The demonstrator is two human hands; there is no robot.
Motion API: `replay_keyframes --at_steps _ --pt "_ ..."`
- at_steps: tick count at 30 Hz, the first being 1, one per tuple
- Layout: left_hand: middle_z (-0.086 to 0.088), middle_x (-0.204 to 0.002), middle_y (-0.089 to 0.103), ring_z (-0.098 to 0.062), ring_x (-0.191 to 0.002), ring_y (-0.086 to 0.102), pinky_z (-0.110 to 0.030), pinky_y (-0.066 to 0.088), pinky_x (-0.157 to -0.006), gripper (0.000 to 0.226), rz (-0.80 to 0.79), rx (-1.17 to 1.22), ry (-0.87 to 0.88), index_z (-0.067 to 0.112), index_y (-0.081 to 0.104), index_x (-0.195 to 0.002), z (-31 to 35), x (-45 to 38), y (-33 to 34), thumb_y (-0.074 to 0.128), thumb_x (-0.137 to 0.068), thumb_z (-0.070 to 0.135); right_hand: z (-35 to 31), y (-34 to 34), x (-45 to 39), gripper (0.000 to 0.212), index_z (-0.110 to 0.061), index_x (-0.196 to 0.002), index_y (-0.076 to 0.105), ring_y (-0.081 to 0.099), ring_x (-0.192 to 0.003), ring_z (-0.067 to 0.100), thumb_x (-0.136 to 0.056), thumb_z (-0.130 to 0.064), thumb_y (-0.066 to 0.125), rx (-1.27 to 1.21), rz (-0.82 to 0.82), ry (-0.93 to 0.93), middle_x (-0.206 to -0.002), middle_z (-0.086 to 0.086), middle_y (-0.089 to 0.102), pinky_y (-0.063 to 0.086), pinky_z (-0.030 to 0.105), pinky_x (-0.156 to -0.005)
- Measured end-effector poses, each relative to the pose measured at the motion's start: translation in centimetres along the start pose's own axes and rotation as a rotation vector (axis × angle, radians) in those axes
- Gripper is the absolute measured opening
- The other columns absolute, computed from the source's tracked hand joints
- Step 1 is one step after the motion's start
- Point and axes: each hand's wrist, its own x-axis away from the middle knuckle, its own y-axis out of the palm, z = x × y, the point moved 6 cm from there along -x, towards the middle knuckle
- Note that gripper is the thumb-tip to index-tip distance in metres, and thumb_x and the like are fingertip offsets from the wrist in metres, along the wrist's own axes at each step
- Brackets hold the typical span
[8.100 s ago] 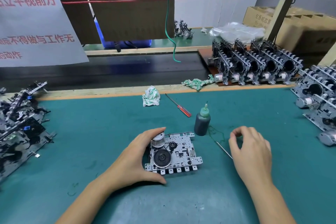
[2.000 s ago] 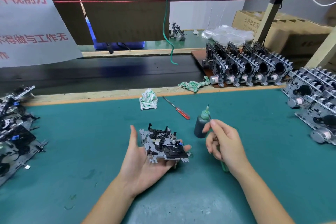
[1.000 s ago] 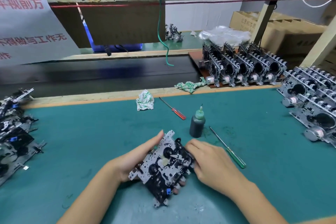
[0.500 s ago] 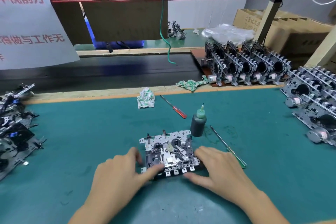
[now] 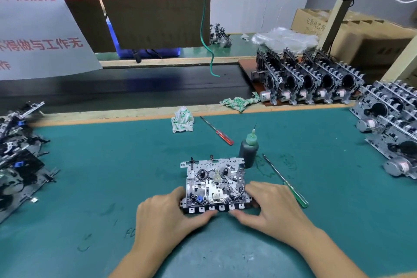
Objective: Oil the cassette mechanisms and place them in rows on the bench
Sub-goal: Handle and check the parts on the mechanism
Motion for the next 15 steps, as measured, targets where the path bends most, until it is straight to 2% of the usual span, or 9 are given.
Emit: replay_keyframes --at_steps 3,5,8,11,15 --pt "-0.001 -0.037 0.049 -0.024 -0.042 0.054 -0.028 0.042 -0.043 0.058 -0.027 0.026 -0.056 0.031 0.023 -0.048 -0.4 0.2 0.7 0.042 -0.045 0.086 0.1 0.2 0.1 0.048 -0.02 -0.061 0.048 0.041 -0.049 0.009 -0.069 -0.067 0.052 -0.02 -0.042 -0.004 -0.056 -0.013 0.038 0.025 0.021 -0.045" --pt "-0.003 -0.037 0.049 -0.025 -0.043 0.054 -0.029 0.043 -0.045 0.057 -0.031 0.007 -0.072 0.03 0.032 -0.047 -0.5 0.3 0.9 0.041 -0.045 0.086 0.2 0.3 0.1 0.051 -0.019 -0.063 0.05 0.035 -0.052 0.006 -0.068 -0.07 0.053 -0.035 -0.053 -0.003 -0.058 -0.015 0.036 0.027 0.022 -0.046" --pt "-0.005 -0.038 0.049 -0.025 -0.045 0.055 -0.029 0.044 -0.046 0.06 -0.056 -0.012 -0.108 0.027 0.043 -0.051 -0.7 0.4 1.1 0.039 -0.044 0.086 0.3 0.4 0.2 0.053 -0.019 -0.063 0.051 0.034 -0.052 0.006 -0.067 -0.071 0.053 -0.024 -0.052 0.001 -0.056 -0.012 0.043 0.027 0.022 -0.046" --pt "-0.003 -0.035 0.045 -0.025 -0.042 0.052 -0.027 0.041 -0.043 0.055 -0.036 -0.005 -0.093 0.031 0.031 -0.049 -0.6 0.5 1.1 0.041 -0.046 0.085 0.3 0.3 0.1 0.054 -0.018 -0.059 0.047 0.034 -0.05 0.007 -0.067 -0.071 0.053 -0.019 -0.032 0.011 -0.054 -0.01 0.043 0.026 0.022 -0.045" --pt "-0.001 -0.036 0.042 -0.023 -0.046 0.055 -0.028 0.042 -0.047 0.067 -0.066 -0.043 -0.135 0.024 0.052 -0.055 -0.9 0.6 1.3 0.037 -0.044 0.088 0.0 0.0 0.0 0.054 -0.019 -0.057 0.041 0.028 -0.05 0.006 -0.067 -0.071 0.052 -0.03 -0.02 0.018 -0.054 -0.012 0.034 0.024 0.022 -0.044"
